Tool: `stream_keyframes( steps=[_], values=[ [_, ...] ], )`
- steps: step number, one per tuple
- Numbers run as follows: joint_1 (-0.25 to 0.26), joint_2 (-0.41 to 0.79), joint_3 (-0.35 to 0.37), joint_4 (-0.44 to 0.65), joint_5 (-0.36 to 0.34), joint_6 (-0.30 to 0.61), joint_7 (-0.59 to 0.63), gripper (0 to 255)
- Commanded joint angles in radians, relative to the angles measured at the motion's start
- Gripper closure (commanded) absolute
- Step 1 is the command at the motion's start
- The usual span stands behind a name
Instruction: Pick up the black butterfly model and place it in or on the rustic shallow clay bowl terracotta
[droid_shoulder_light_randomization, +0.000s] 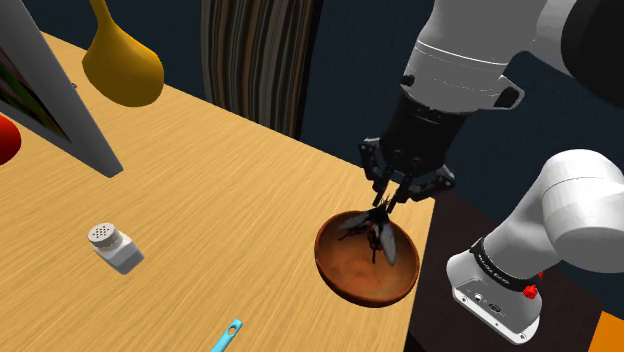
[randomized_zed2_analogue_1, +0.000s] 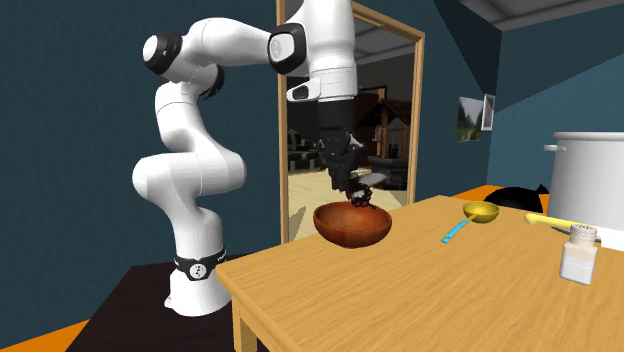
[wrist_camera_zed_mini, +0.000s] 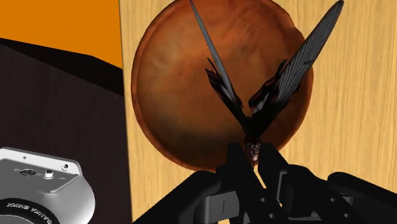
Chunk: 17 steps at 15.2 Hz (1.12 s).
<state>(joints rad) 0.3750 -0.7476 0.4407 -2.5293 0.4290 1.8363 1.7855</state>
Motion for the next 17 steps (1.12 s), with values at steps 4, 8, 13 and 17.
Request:
stream_keyframes(
  steps=[4, 8, 13, 17],
  values=[
    [0.012, -0.011, 0.015, -0.065, 0.022, 0.053, -0.008, 255],
    [0.017, 0.002, 0.033, -0.110, 0.038, 0.110, -0.017, 255],
    [0.018, 0.006, 0.037, -0.120, 0.043, 0.125, -0.019, 255],
    [0.018, 0.006, 0.037, -0.120, 0.043, 0.125, -0.019, 255]
  ],
)
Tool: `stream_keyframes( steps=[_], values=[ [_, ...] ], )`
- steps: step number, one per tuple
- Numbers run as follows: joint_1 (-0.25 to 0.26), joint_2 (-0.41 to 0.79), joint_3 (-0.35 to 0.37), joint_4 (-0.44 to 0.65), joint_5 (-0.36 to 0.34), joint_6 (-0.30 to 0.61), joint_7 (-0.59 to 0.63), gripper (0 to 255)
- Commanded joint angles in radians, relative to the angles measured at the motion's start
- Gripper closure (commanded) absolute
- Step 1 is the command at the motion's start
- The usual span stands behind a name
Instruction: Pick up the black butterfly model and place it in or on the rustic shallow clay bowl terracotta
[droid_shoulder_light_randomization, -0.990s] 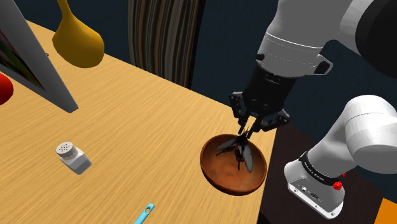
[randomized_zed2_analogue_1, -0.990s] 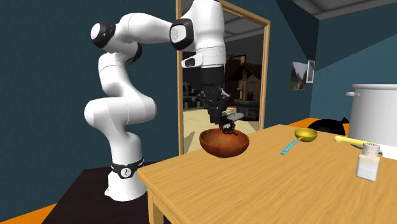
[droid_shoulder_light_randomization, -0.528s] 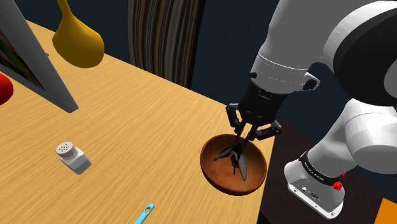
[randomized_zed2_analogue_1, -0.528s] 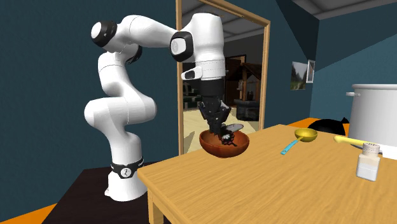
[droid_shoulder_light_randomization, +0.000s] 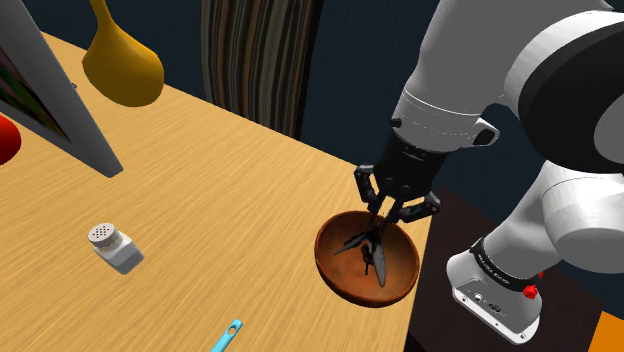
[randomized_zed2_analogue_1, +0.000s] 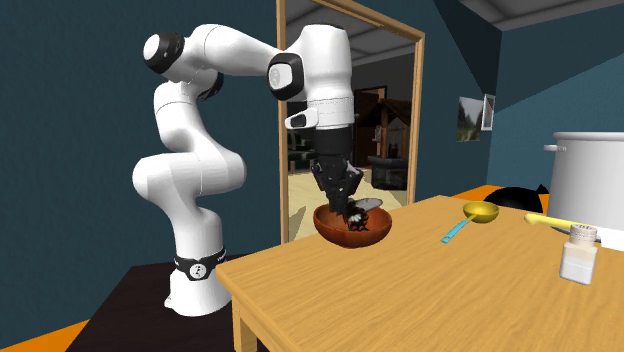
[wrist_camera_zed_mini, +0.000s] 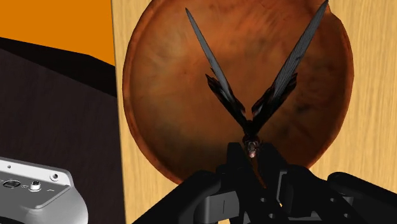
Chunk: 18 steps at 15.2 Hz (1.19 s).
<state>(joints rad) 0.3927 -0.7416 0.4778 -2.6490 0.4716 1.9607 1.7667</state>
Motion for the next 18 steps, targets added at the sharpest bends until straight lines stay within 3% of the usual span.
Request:
stream_keyframes(
  steps=[1, 6, 10, 18],
  values=[
    [0.000, 0.000, 0.000, 0.000, 0.000, 0.000, 0.000, 0],
    [0.000, 0.000, 0.000, 0.000, 0.000, 0.000, 0.000, 0],
    [-0.015, -0.031, -0.052, 0.101, -0.044, -0.135, 0.008, 0],
    [-0.014, -0.031, -0.052, 0.101, -0.044, -0.135, 0.008, 0]
  ],
)
